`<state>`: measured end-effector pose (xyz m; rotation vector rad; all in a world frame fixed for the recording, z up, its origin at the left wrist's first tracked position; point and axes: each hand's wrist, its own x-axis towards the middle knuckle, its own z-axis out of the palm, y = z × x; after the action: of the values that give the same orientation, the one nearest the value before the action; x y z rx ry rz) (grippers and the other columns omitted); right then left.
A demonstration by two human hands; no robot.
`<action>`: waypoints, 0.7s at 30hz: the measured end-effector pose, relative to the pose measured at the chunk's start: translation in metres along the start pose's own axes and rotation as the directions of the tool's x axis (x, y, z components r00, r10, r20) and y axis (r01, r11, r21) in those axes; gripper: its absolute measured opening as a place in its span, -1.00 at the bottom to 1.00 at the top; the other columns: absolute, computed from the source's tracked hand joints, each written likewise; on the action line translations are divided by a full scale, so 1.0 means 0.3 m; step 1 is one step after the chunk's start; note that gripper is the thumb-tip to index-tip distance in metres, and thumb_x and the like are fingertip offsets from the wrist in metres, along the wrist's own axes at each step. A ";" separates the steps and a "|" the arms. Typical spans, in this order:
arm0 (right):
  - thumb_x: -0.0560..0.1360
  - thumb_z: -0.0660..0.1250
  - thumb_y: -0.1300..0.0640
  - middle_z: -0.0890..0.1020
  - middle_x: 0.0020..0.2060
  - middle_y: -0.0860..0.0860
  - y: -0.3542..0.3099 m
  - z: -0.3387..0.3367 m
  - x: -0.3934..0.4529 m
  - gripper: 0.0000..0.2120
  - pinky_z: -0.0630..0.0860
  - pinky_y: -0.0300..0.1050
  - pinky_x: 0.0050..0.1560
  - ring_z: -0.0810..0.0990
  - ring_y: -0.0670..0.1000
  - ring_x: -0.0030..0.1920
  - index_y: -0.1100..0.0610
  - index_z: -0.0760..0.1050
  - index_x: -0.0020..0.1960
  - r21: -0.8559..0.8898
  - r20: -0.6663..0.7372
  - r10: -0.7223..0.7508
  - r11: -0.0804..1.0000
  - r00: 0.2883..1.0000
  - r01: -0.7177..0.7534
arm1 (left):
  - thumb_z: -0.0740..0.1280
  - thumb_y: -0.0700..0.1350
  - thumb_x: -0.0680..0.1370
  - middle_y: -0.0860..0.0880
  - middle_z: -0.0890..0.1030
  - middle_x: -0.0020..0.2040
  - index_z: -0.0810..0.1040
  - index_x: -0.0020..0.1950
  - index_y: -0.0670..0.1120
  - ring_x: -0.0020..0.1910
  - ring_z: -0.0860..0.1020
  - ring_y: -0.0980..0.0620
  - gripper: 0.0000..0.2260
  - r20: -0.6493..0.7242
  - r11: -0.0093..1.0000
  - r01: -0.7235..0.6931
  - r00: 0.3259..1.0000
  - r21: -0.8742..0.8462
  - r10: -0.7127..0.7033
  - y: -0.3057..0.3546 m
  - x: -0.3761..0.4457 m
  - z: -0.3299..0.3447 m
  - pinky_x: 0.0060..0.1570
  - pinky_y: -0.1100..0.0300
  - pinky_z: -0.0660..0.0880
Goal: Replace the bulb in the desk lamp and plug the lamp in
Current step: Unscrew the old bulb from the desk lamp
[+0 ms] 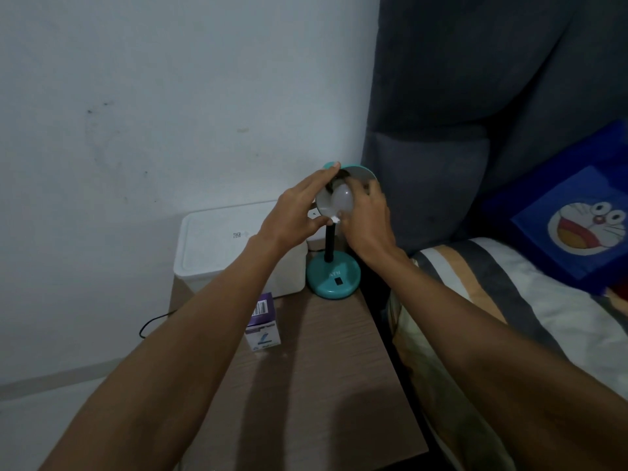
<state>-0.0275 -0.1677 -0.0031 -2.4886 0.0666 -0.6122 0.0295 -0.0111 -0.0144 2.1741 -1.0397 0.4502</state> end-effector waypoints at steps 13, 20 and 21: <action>0.46 0.46 0.20 0.33 0.41 0.20 -0.015 0.007 0.000 -0.39 0.48 0.12 0.31 0.37 0.24 0.38 0.11 0.36 0.47 0.027 0.021 -0.081 0.996 0.997 0.080 | 0.58 -0.29 0.46 -0.11 0.39 0.59 0.26 0.66 -0.13 0.50 0.39 0.10 -0.16 -0.011 1.000 0.007 1.000 -0.026 -0.007 -0.002 0.000 -0.001 0.35 0.26 0.53; 0.49 0.46 0.16 0.43 0.32 0.22 -0.023 0.000 0.016 -0.44 0.50 0.07 0.17 0.50 0.27 0.25 0.17 0.37 0.43 -0.016 0.024 0.094 0.995 0.995 -0.094 | 0.61 -0.27 0.44 -0.11 0.38 0.60 0.27 0.66 -0.12 0.54 0.40 -0.01 -0.14 0.006 0.999 0.016 1.000 -0.035 -0.015 -0.012 -0.001 0.006 0.35 0.31 0.50; 0.48 0.46 0.20 0.39 0.34 0.22 -0.025 -0.003 0.014 -0.43 0.48 0.07 0.19 0.45 0.27 0.27 0.13 0.37 0.45 -0.041 0.024 0.066 0.997 0.998 -0.065 | 0.61 -0.29 0.43 -0.11 0.38 0.60 0.27 0.66 -0.11 0.53 0.39 0.02 -0.13 0.004 0.999 0.017 1.000 -0.038 -0.017 -0.011 -0.002 0.004 0.34 0.38 0.47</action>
<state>-0.0247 -0.1627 0.0033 -2.5216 0.1516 -0.5569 0.0317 -0.0101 -0.0169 2.1496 -1.0227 0.4163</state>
